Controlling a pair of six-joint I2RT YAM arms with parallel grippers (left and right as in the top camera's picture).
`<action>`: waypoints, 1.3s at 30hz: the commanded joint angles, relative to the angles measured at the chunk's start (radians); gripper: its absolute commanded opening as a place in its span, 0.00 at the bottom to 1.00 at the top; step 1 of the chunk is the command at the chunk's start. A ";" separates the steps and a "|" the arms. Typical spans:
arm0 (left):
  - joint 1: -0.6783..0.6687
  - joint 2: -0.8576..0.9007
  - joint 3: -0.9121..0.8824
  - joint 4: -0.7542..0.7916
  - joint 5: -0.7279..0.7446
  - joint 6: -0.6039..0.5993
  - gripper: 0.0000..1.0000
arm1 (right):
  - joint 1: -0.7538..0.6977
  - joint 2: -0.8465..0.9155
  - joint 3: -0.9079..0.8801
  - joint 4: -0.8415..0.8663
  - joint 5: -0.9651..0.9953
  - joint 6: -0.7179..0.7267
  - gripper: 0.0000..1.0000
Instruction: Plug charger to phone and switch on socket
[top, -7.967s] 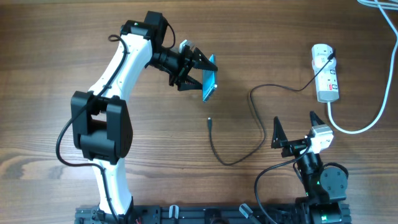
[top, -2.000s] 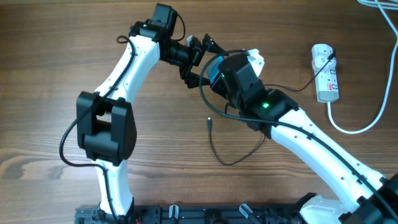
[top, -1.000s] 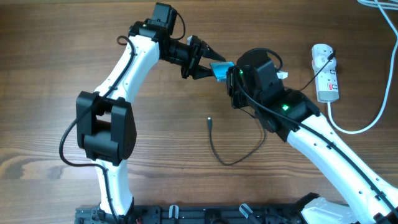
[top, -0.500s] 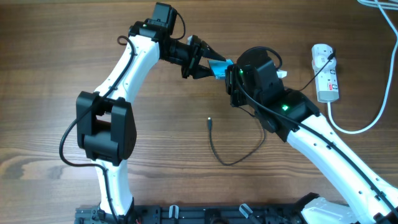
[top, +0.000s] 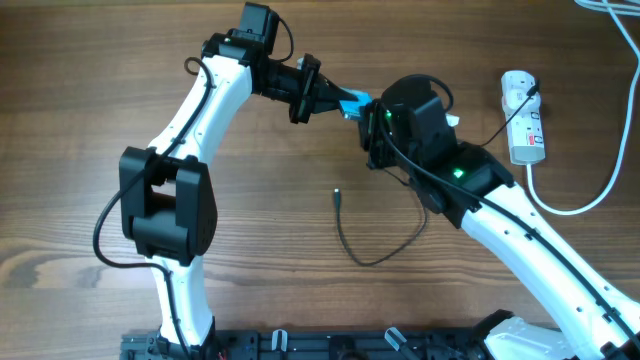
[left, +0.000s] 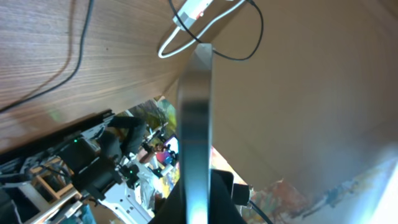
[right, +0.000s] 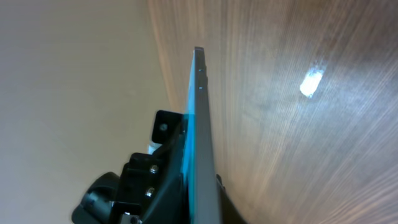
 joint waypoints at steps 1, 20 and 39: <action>-0.015 0.000 0.000 -0.005 -0.021 0.037 0.04 | 0.001 0.000 0.018 0.013 -0.006 -0.135 0.39; 0.040 0.000 -0.001 -0.023 -0.441 0.122 0.04 | -0.092 -0.259 0.019 -0.192 -0.018 -1.110 1.00; 0.040 0.000 -0.001 -0.143 -1.065 0.211 0.04 | -0.011 0.246 0.003 -0.411 -0.293 -1.324 0.69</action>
